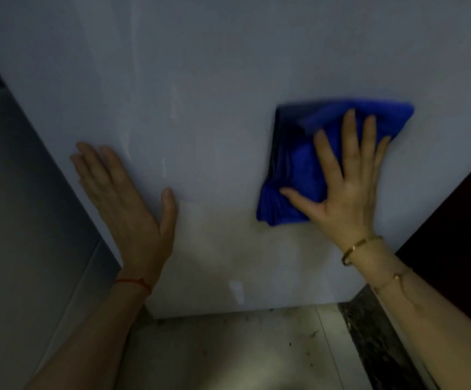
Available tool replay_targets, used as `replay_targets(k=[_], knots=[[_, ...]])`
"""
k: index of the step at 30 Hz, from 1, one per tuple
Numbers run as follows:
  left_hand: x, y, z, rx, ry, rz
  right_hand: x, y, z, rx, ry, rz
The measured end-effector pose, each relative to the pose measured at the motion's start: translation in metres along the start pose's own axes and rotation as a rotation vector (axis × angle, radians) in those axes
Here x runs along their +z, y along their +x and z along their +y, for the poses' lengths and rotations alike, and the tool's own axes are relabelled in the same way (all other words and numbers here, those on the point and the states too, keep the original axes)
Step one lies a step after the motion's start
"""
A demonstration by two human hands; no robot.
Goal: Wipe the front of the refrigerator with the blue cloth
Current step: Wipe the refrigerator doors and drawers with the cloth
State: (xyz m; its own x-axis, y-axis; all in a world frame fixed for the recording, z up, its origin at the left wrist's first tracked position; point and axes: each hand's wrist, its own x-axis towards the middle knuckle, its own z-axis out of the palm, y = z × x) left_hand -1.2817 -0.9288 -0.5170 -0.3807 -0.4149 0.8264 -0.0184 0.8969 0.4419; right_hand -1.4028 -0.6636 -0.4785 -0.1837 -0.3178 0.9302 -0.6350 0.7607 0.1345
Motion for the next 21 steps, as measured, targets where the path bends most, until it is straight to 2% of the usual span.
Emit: replay_targets(k=[3, 8, 11, 17, 21], knots=[[-0.003, 0.002, -0.006, 0.059, -0.008, 0.000, 0.004, 0.015, -0.018, 0.001, -0.007, 0.008], [-0.006, 0.004, -0.012, 0.115, 0.031, 0.023, 0.006, -0.015, -0.020, -0.185, -0.093, -0.128], [-0.008, 0.006, -0.011, 0.128, 0.032, 0.042, 0.002, -0.017, -0.009, -0.219, -0.105, -0.119], [-0.010, 0.031, -0.021, 0.161, 0.030, 0.126, -0.003, 0.021, -0.019, 0.024, 0.009, -0.001], [-0.009, 0.037, -0.024, 0.187, 0.048, 0.138, 0.007, 0.023, -0.038, 0.008, 0.084, 0.019]])
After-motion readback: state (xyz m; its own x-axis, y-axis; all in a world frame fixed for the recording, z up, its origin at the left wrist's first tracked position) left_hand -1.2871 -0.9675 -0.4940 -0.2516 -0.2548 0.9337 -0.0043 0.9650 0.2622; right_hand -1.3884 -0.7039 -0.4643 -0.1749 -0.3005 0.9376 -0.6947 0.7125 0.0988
